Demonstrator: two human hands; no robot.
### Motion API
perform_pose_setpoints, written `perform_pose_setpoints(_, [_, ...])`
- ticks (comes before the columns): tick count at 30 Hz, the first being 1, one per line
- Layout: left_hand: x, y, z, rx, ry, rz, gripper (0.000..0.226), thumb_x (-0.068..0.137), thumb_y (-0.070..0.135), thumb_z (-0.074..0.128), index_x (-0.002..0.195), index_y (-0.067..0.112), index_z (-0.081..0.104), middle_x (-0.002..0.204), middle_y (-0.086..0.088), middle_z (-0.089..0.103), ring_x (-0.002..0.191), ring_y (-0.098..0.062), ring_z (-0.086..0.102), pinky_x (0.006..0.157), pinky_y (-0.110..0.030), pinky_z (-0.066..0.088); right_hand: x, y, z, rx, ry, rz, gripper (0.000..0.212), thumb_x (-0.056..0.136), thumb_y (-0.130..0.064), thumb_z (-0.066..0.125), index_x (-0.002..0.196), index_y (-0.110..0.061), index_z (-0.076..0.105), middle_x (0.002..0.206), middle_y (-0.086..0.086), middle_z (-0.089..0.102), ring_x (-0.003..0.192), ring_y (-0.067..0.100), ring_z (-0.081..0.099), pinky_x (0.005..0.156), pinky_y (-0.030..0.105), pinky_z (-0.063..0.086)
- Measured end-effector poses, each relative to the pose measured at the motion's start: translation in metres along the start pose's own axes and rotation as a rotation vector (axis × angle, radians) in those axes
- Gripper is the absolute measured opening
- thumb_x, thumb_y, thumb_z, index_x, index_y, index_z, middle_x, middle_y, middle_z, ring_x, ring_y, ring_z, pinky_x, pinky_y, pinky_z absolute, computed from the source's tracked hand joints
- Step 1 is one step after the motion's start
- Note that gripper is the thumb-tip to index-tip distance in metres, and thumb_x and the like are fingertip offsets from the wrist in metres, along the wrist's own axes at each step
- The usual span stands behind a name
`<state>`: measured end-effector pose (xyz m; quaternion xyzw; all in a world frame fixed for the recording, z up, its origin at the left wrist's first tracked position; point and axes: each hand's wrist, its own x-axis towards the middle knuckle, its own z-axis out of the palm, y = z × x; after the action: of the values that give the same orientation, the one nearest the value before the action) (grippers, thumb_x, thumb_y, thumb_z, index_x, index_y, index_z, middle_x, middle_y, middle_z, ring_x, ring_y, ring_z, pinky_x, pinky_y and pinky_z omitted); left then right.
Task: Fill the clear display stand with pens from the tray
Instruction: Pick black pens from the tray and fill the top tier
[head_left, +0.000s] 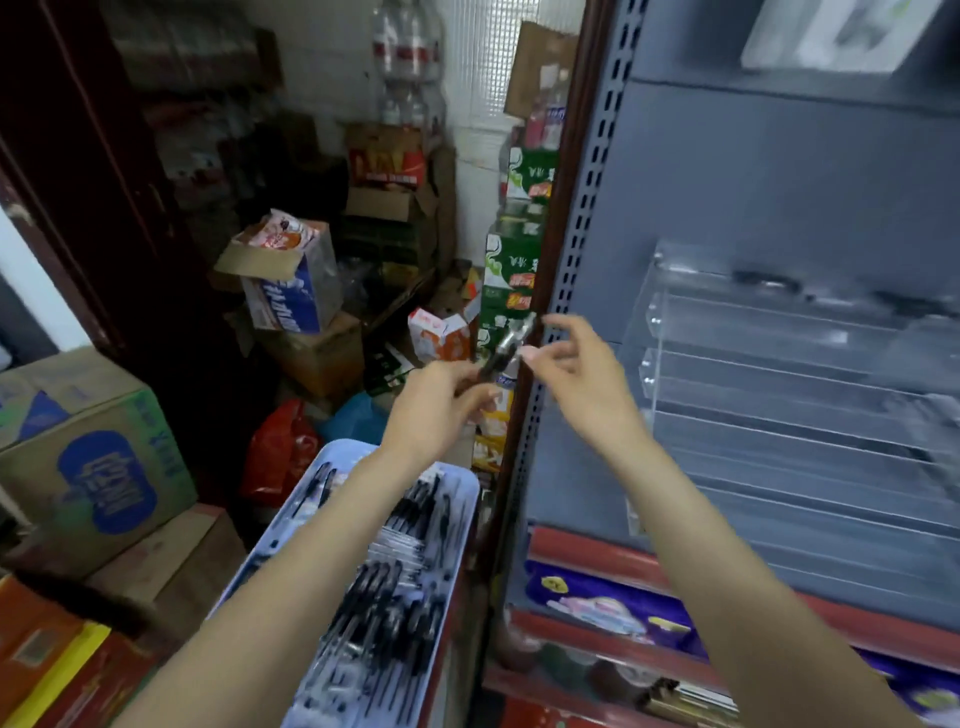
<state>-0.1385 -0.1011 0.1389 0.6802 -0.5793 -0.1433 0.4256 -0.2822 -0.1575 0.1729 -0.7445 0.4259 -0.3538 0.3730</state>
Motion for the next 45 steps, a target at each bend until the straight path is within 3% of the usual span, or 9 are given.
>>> perform_pose_setpoints(3, [0.011,0.039,0.03,0.103,-0.054,0.107,0.018,0.089,0.026,0.06,0.073,0.019,0.063,0.062,0.011,0.063,0.063,-0.006,0.062,0.06,-0.021,0.046,0.007,0.013,-0.057,0.183,0.05,-0.025,0.018,0.091,-0.015,0.059,0.108,-0.017,0.054,0.086,0.006,0.062,0.068,0.009,0.065,0.062,0.021,0.052])
perform_pose_setpoints(8, [0.036,0.098,0.075,0.002,-0.05,0.174,0.01,0.088,0.022,0.062,0.078,0.021,0.066,0.054,0.012,0.049,0.051,0.004,0.047,0.053,-0.011,0.034,0.013,0.04,-0.146,0.411,0.068,-0.038,0.016,0.082,0.005,0.064,0.08,-0.01,0.058,0.074,0.007,0.064,0.059,0.008,0.067,0.063,0.015,0.054])
perform_pose_setpoints(13, [0.064,0.136,0.101,-0.05,0.116,0.194,0.02,0.089,0.022,0.06,0.104,0.013,0.071,0.073,-0.004,0.064,0.062,-0.009,0.052,0.06,-0.022,0.039,0.032,0.052,-0.202,0.413,0.109,-0.085,0.017,0.081,0.007,0.063,0.075,-0.008,0.06,0.073,0.008,0.065,0.061,0.009,0.068,0.065,0.015,0.054])
perform_pose_setpoints(16, [0.076,0.142,0.109,-0.1,0.241,0.114,0.023,0.091,0.018,0.058,0.111,0.014,0.069,0.063,0.009,0.056,0.055,-0.001,0.042,0.053,-0.018,0.035,0.047,0.062,-0.223,0.423,0.275,-0.077,0.017,0.082,0.004,0.064,0.076,-0.011,0.06,0.073,0.006,0.065,0.061,0.008,0.068,0.067,0.016,0.054])
perform_pose_setpoints(23, [0.104,0.141,0.112,-0.051,0.17,0.051,0.029,0.091,0.018,0.059,0.119,0.014,0.064,0.102,-0.008,0.071,0.096,-0.016,0.063,0.063,-0.021,0.04,0.078,0.084,-0.249,0.328,0.516,0.033,0.008,0.083,-0.004,0.066,0.082,-0.01,0.062,0.073,0.002,0.067,0.073,0.017,0.069,0.086,0.034,0.055])
perform_pose_setpoints(26, [0.113,0.144,0.113,-0.06,0.149,0.035,0.03,0.091,0.019,0.058,0.121,0.014,0.062,0.095,-0.002,0.068,0.092,-0.009,0.062,0.064,-0.011,0.042,0.09,0.086,-0.25,0.129,0.458,0.028,0.013,0.08,-0.008,0.07,0.074,-0.017,0.062,0.073,0.003,0.068,0.079,0.023,0.07,0.086,0.039,0.055])
perform_pose_setpoints(32, [0.121,0.143,0.112,-0.048,0.132,0.068,0.03,0.09,0.017,0.059,0.119,0.013,0.063,0.104,-0.012,0.071,0.098,-0.011,0.061,0.078,-0.016,0.042,0.105,0.081,-0.248,-0.214,0.383,-0.02,0.009,0.081,-0.017,0.071,0.085,-0.009,0.069,0.079,0.003,0.065,0.078,0.016,0.06,0.076,0.024,0.045])
perform_pose_setpoints(41, [0.124,0.142,0.113,-0.037,0.125,0.07,0.031,0.09,0.019,0.061,0.12,0.013,0.063,0.085,0.001,0.064,0.076,-0.002,0.056,0.068,-0.003,0.038,0.123,0.073,-0.259,-0.41,0.163,0.043,0.012,0.077,-0.012,0.075,0.085,-0.004,0.072,0.091,0.014,0.071,0.083,0.02,0.061,0.056,0.013,0.04])
perform_pose_setpoints(45, [0.122,0.142,0.115,-0.024,0.141,0.072,0.03,0.09,0.019,0.06,0.119,0.013,0.063,0.08,0.003,0.062,0.067,0.002,0.052,0.06,0.001,0.037,0.13,0.071,-0.261,-0.448,0.086,0.137,0.015,0.081,-0.015,0.072,0.091,-0.003,0.073,0.098,0.013,0.07,0.097,0.022,0.061,0.074,0.02,0.038])
